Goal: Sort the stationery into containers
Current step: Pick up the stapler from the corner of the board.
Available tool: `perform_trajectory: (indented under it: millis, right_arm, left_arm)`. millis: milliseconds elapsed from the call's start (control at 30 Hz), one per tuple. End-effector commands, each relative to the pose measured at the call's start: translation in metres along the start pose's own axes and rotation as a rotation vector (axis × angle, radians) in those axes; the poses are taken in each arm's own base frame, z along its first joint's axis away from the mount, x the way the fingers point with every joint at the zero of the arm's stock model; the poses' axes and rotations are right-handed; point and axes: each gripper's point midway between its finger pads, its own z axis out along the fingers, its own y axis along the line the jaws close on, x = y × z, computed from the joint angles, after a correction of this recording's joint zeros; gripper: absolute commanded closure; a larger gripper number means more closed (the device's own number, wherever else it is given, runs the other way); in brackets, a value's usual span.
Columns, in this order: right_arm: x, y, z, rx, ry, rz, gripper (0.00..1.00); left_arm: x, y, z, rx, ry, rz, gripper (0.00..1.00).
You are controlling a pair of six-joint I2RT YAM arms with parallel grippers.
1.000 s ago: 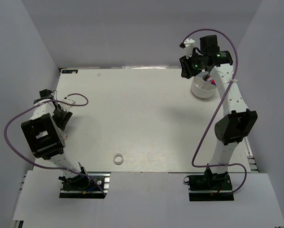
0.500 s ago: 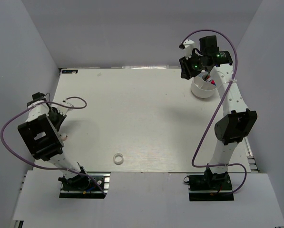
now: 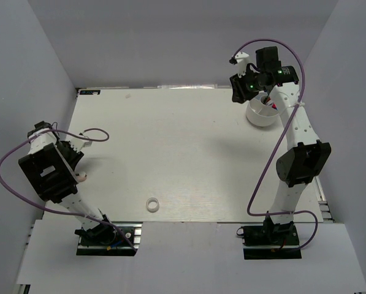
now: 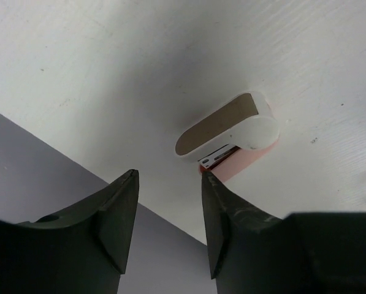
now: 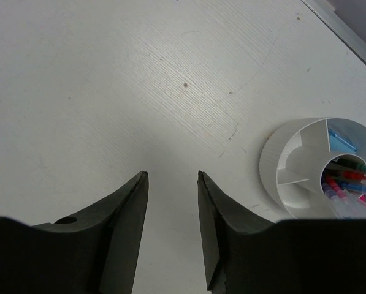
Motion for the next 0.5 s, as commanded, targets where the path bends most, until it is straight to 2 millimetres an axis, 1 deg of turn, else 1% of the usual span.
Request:
perform_trajectory:
  millis: [0,100,167,300,333,467]
  right_arm:
    - [0.001,0.007,0.005,-0.032,0.000,-0.003,0.56]
    - [-0.001,0.009,0.006,-0.033,-0.004,-0.009,0.57]
    - [0.000,0.009,0.006,-0.032,0.000,-0.009,0.56]
    - [0.002,0.008,0.007,-0.031,0.006,-0.008,0.56]
    - [0.002,0.009,0.007,-0.033,0.005,-0.009,0.56]
    - [0.001,0.009,0.007,-0.032,0.005,-0.012,0.56]
  left_arm:
    - [-0.013,0.002,-0.019,-0.012,-0.074,0.087,0.48]
    - [-0.015,-0.006,-0.016,0.032,-0.087,0.103,0.53]
    - [-0.015,-0.012,-0.013,0.068,-0.094,0.108,0.55]
    - [-0.015,-0.020,-0.009,0.099,-0.101,0.117,0.55]
    - [-0.017,-0.023,-0.008,0.104,-0.103,0.128,0.56]
    - [-0.017,-0.026,-0.004,0.125,-0.102,0.133,0.55]
